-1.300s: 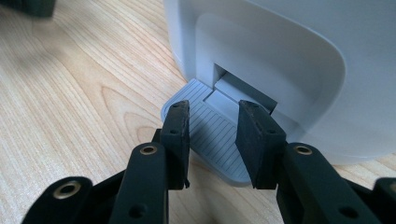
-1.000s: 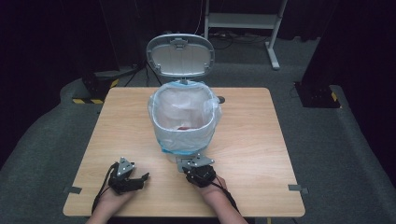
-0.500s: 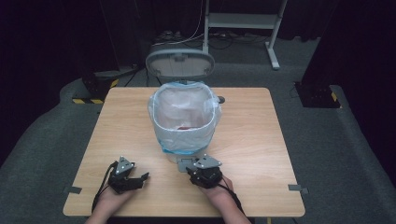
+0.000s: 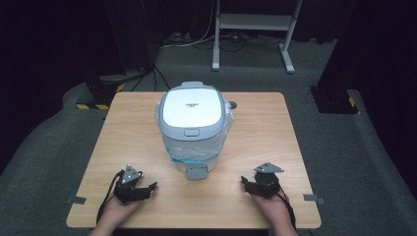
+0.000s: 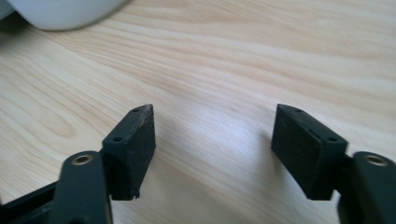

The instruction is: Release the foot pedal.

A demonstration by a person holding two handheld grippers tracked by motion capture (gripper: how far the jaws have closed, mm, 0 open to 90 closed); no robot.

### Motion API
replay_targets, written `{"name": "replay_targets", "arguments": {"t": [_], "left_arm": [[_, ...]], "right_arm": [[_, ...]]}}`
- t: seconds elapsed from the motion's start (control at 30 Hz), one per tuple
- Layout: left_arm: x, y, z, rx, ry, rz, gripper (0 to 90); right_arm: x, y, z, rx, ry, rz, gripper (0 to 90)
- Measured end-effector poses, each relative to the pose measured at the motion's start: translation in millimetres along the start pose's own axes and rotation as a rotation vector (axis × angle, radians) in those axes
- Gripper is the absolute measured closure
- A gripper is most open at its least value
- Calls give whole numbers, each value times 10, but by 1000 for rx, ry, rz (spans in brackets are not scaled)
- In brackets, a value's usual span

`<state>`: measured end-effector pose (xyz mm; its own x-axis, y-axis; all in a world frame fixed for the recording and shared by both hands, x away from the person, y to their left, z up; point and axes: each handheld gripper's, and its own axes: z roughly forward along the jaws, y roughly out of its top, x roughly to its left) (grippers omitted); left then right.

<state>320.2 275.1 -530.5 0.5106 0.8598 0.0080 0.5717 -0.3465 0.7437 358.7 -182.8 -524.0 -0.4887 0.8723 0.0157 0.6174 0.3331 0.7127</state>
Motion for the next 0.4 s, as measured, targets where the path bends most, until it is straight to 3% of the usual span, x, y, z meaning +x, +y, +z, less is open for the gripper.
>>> {"name": "replay_targets", "arguments": {"t": [0.13,0.4], "left_arm": [[0,0,0,0,0,0,250],[-1,1,1,0,1,-1,250]], "right_arm": [[53,1,27,-10,-15,-27,300],[42,5,33,-12,-11,-23,311]]}}
